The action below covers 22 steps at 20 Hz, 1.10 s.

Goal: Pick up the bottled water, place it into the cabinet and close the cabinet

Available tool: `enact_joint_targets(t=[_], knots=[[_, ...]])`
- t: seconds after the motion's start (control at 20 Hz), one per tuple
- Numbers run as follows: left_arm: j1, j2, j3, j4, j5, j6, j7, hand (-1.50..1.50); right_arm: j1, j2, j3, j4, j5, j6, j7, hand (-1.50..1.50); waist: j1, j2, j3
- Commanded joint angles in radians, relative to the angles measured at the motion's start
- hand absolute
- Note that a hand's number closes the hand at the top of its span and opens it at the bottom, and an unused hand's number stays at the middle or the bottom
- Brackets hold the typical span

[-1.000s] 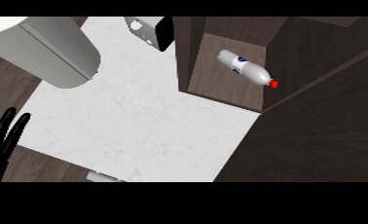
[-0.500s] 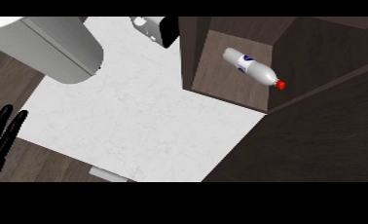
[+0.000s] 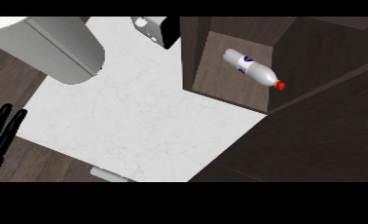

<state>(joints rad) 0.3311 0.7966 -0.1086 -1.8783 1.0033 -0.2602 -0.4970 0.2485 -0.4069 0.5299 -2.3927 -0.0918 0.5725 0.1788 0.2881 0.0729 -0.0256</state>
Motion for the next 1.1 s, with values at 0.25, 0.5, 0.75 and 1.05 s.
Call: enact_joint_targets(t=[0.25,0.5,0.75,1.05], knots=[[-0.008,0.002,0.01,0.025,0.011,-0.015,0.003,-1.5,-0.229,0.131,-0.037,0.209,-0.004,-0.098,0.187,1.5,-0.009,-0.005,0.005],[-0.015,-0.009,0.004,0.04,0.014,-0.017,0.004,-1.5,-0.392,0.225,-0.057,0.347,-0.034,-0.135,0.266,1.5,-0.019,-0.013,0.008],[-0.007,-0.007,0.017,0.056,0.023,-0.021,0.002,-1.5,-0.561,0.322,-0.165,0.483,0.003,-0.232,0.304,1.5,-0.038,-0.024,0.012],[0.0,-0.011,0.026,0.068,0.031,-0.027,0.0,-1.5,-0.789,0.404,-0.262,0.709,0.065,-0.435,0.326,1.5,-0.049,-0.027,0.018]])
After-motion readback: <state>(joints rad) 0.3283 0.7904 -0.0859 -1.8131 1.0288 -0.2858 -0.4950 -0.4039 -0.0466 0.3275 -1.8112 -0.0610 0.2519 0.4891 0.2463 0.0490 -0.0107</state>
